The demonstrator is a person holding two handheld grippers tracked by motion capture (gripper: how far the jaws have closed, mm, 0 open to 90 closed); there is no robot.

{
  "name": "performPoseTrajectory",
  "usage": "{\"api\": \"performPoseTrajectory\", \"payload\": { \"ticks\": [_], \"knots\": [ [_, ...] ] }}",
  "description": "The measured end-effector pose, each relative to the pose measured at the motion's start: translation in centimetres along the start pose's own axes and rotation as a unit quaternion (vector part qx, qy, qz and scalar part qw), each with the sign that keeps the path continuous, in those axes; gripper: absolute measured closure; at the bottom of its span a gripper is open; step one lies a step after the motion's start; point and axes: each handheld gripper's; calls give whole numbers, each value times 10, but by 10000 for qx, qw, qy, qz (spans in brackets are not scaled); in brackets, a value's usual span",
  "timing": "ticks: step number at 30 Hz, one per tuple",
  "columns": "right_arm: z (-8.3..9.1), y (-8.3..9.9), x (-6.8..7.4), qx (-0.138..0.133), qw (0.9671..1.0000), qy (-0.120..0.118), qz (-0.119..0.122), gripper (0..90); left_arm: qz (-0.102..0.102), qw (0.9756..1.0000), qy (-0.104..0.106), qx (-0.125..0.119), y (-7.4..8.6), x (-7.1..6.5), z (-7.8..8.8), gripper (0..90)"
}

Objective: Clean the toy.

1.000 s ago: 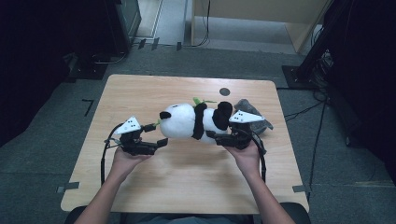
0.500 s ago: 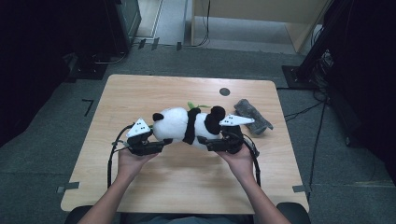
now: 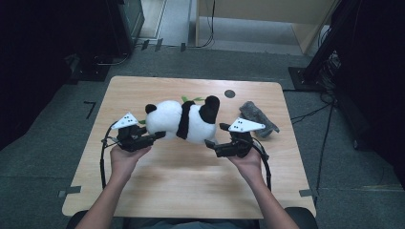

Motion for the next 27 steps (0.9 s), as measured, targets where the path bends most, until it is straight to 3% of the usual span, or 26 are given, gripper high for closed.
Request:
{"api": "performPoseTrajectory", "payload": {
  "ticks": [4, 5, 6, 7, 8, 11, 12, 13, 14, 15, 16, 17, 18, 19, 22, 24, 27],
  "knots": [
    [-9, 5, 7, -20, 9997, -91, 220, 120, 182, 9994, 300, -84, -4, 0, 4, 579],
    [-13, 4, 13, -126, 9991, 64, 405, 79, 281, 9979, 583, 32, -5, -4, 1, 578],
    [-13, 4, 13, -126, 9991, 64, 405, 79, 281, 9979, 583, 32, -5, -4, 1, 576],
    [-16, 3, 18, -272, 9978, 211, 574, 21, 332, 9968, 720, 137, -5, -6, -2, 573],
    [-18, 2, 21, -247, 9966, 404, 675, 35, 305, 9964, 710, 353, -5, -12, -8, 566],
    [-17, 4, 22, -106, 9960, 549, 692, 215, 241, 9971, 606, 388, -3, -14, -11, 537],
    [-16, 5, 21, -75, 9968, 511, 602, 277, 241, 9971, 606, 388, -3, -14, -11, 525],
    [-16, 5, 21, -75, 9968, 511, 602, 277, 213, 9974, 579, 383, -3, -15, -11, 525],
    [-14, 3, 18, -21, 9980, 421, 480, 343, 130, 9981, 485, 369, -2, -16, -12, 447],
    [-14, 3, 18, -21, 9980, 421, 480, 343, 13, 9988, 379, 319, -1, -18, -12, 447],
    [-12, 3, 12, -22, 9991, 337, 274, 354, -193, 9993, 277, 162, 2, -19, -14, 344],
    [-12, 3, 12, -22, 9991, 337, 274, 354, -193, 9993, 277, 162, 2, -19, -14, 298],
    [-8, 2, 5, -82, 9997, 227, -100, 375, -237, 9992, 300, 86, 4, -17, -15, 270],
    [-6, 1, 1, -98, 9994, 182, -284, 382, -257, 9992, 296, 56, 7, -14, -15, 269],
    [-1, 0, -3, -83, 9990, 249, -363, 382, -133, 9994, 317, 71, 12, -6, -15, 270],
    [3, -2, -5, -26, 9987, 270, -421, 378, -319, 9992, 192, 124, 15, -5, -15, 269],
    [7, -2, -9, 23, 9965, -105, -835, 370, -625, 9976, 264, 104, 25, -15, -19, 251]
  ]
}}
Point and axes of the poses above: each handheld gripper's, and its own axes: z roughly backward along the jaws, y roughly out of its underside, x roughly to its left, and after that the axes turned 1 degree about z, right-handed
